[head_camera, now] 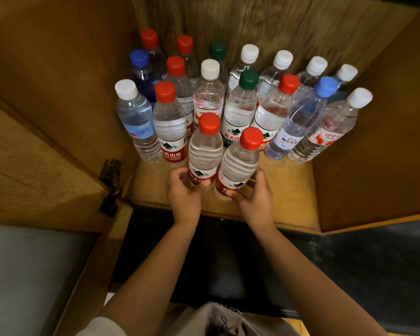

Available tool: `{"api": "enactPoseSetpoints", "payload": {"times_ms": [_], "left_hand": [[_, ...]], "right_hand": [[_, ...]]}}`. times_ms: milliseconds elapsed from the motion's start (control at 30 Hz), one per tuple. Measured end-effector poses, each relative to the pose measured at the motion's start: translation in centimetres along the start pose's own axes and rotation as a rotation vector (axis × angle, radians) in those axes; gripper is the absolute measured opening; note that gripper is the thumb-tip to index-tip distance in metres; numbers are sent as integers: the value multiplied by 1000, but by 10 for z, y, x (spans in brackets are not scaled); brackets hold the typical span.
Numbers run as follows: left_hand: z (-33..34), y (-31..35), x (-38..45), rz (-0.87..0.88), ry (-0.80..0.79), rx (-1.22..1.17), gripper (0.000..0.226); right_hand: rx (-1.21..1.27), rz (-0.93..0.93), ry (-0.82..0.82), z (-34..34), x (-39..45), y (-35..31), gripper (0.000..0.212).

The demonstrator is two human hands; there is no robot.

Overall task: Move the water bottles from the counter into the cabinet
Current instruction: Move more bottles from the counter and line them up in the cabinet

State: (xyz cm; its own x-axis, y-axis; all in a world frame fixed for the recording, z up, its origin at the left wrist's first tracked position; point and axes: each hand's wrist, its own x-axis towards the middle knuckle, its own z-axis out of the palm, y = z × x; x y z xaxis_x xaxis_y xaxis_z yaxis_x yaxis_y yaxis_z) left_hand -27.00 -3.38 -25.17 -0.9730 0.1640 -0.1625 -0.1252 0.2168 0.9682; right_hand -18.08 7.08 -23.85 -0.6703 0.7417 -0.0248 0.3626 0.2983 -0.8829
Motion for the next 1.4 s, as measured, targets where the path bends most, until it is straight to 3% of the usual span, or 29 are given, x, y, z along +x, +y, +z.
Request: {"api": "enactPoseSetpoints", "payload": {"times_ms": [433, 700, 767, 833, 967, 1067, 1167, 1400], "left_hand": [[27, 15, 36, 3, 173, 41, 42], [22, 26, 35, -25, 151, 43, 42], [11, 39, 30, 61, 125, 3, 44], [-7, 61, 27, 277, 127, -21, 42], [-43, 114, 44, 715, 199, 325, 37], [-55, 138, 66, 753, 38, 539, 45], [-58, 141, 78, 795, -96, 615, 39], [-55, 142, 77, 788, -59, 594, 34]], "right_hand": [[-24, 34, 36, 20, 55, -14, 73], [-40, 40, -23, 14, 62, -22, 74], [3, 29, -61, 5, 61, -32, 74], [67, -31, -44, -8, 60, -48, 74], [38, -275, 31, -36, 61, -90, 69], [-69, -379, 24, -46, 65, -110, 51], [-173, -408, -12, -48, 67, -114, 39], [-182, -393, 15, -46, 67, -112, 40]]}}
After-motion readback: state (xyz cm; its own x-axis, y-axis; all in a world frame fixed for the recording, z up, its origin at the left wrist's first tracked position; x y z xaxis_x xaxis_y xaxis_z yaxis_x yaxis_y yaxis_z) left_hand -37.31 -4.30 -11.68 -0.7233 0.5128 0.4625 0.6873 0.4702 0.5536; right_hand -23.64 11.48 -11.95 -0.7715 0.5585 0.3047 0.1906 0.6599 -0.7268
